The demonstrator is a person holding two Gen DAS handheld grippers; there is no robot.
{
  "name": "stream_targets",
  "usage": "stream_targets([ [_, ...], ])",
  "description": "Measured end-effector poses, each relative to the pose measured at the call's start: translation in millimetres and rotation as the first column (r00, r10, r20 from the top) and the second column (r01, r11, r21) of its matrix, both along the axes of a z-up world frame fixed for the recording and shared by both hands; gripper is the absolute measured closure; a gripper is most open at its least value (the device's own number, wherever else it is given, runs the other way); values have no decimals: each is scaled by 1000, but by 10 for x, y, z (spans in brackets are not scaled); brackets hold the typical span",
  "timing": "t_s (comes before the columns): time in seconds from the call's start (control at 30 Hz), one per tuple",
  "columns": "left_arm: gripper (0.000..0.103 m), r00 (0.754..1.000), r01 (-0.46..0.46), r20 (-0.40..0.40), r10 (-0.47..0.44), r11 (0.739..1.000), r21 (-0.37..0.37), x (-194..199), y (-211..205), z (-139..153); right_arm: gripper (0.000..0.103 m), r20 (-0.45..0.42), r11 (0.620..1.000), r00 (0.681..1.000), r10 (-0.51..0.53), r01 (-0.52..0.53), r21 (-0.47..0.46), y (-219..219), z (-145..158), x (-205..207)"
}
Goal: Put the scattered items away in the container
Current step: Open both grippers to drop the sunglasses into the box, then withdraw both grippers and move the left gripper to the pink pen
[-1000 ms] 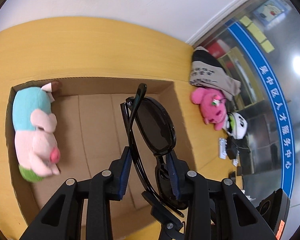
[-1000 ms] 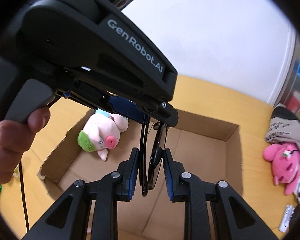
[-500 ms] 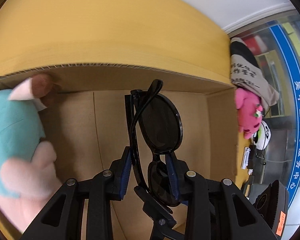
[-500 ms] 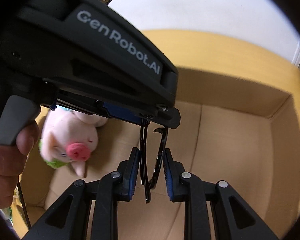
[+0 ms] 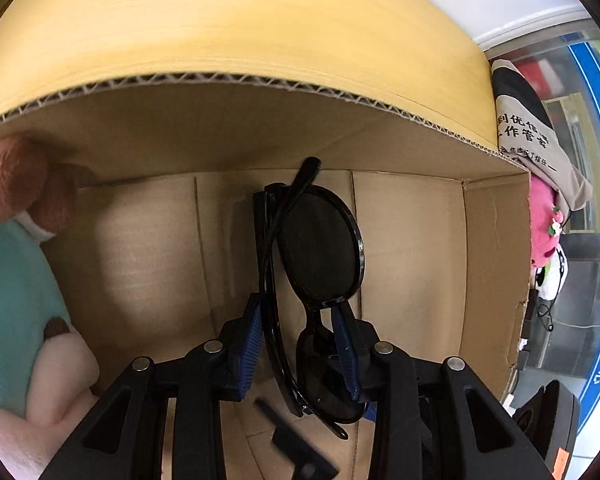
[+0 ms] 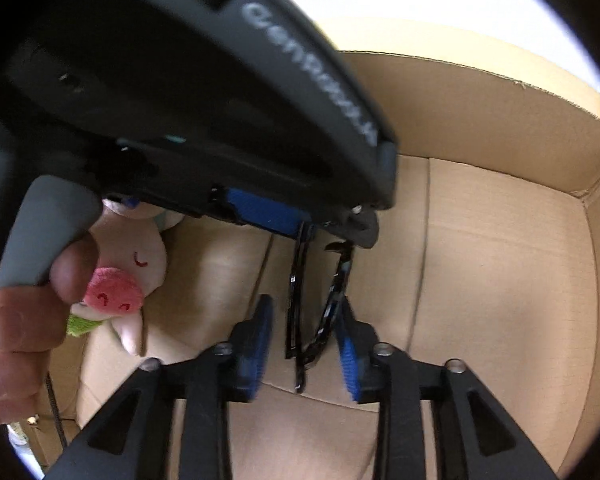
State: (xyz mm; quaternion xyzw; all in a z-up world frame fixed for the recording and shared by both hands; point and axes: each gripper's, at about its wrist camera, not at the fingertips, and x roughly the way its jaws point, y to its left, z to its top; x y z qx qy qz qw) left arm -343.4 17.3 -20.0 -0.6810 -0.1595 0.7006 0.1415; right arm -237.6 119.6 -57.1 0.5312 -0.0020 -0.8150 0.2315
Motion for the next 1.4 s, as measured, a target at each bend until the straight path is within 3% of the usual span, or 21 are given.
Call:
stream_targets([
  [0.13, 60, 1000, -14, -16, 14, 1000, -17, 18, 16, 46, 59, -23, 1000, 1000, -5, 5, -3, 102, 22, 117],
  [0.27, 38, 998, -26, -53, 26, 1000, -5, 45, 8, 192, 59, -36, 999, 999, -23, 22, -24, 286, 77, 228],
  [0.4, 36, 995, -27, -95, 26, 1000, -12, 102, -56, 379, 58, -63, 997, 997, -52, 48, -58, 530, 222, 393],
  [0.53, 34, 979, -39, -200, 36, 999, -11, 358, -207, 718, 39, -127, 995, 989, -69, 60, -79, 768, 464, 729],
  [0.7, 22, 928, -37, -371, 19, 998, -41, 948, -349, 1180, 33, -227, 996, 971, -77, 66, -56, 950, 734, 1181],
  [0.83, 15, 872, -65, -487, 40, 997, -35, 1549, -479, 1496, 32, -283, 997, 956, -75, 66, -43, 1037, 893, 1546],
  [0.87, 14, 855, -70, -517, 42, 997, -35, 1754, -500, 1568, 32, -294, 997, 953, -73, 64, -39, 752, 1027, 1580],
  [0.97, 9, 811, -85, -584, 21, 993, -82, 2198, -441, 1656, 32, -331, 998, 942, -64, 61, -20, 729, 1198, 1797],
  [1.17, 8, 752, -99, -659, 4, 989, -107, 3009, -342, 1578, 32, -362, 998, 931, -57, 64, 10, 616, 1277, 2136],
  [1.4, 8, 730, -129, -682, 39, 988, -82, 3612, -271, 1402, 32, -377, 997, 925, -53, 68, 27, 681, 1243, 2448],
])
